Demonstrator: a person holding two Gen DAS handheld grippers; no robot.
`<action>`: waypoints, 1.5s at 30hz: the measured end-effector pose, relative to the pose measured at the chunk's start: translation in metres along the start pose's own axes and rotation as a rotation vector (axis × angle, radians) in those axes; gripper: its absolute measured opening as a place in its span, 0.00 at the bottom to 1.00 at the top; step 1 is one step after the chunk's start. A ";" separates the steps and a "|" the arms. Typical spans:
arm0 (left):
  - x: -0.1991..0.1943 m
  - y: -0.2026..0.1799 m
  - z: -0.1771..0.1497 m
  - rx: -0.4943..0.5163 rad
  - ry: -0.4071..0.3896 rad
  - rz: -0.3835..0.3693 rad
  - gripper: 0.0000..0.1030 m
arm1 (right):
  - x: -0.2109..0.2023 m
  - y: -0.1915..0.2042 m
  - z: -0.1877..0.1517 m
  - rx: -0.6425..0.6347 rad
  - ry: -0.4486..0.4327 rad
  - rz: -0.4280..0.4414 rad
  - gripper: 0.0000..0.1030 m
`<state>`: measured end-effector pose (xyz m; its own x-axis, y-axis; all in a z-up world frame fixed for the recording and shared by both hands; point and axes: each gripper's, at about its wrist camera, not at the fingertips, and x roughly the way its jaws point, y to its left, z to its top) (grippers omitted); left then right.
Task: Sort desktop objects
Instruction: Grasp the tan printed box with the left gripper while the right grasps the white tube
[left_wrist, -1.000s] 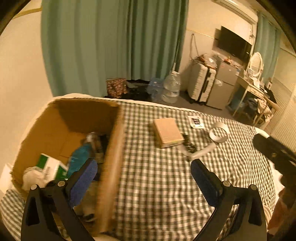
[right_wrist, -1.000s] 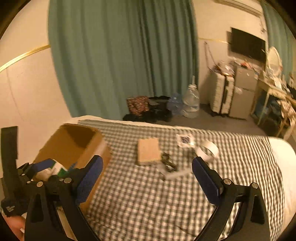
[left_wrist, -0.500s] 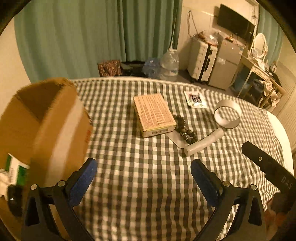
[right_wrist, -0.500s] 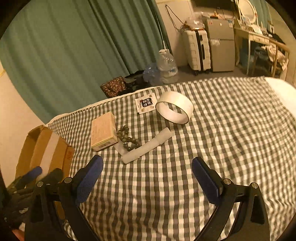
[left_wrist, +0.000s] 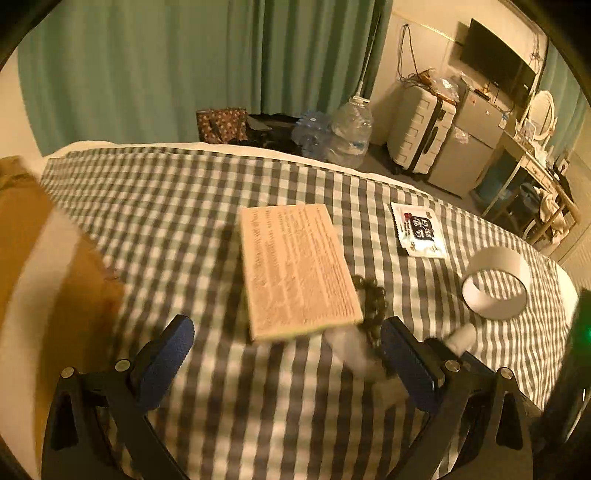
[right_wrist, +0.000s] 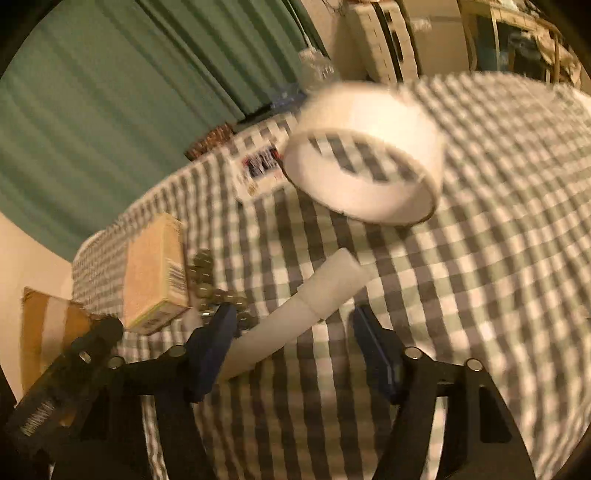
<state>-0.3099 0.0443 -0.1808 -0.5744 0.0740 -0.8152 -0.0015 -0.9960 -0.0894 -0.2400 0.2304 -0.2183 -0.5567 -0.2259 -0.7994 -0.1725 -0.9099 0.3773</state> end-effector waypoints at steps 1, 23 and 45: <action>0.004 -0.002 0.002 0.003 0.000 0.006 1.00 | 0.001 0.004 0.000 -0.035 -0.008 -0.020 0.63; -0.005 0.004 0.002 0.101 -0.022 0.031 0.76 | -0.054 0.005 -0.005 -0.145 -0.126 -0.049 0.20; -0.199 0.020 -0.050 0.172 -0.187 -0.056 0.76 | -0.216 0.058 -0.070 -0.286 -0.320 0.015 0.15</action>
<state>-0.1546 0.0123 -0.0492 -0.7108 0.1344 -0.6904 -0.1674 -0.9857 -0.0195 -0.0731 0.2023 -0.0569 -0.7894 -0.1613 -0.5924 0.0443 -0.9773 0.2071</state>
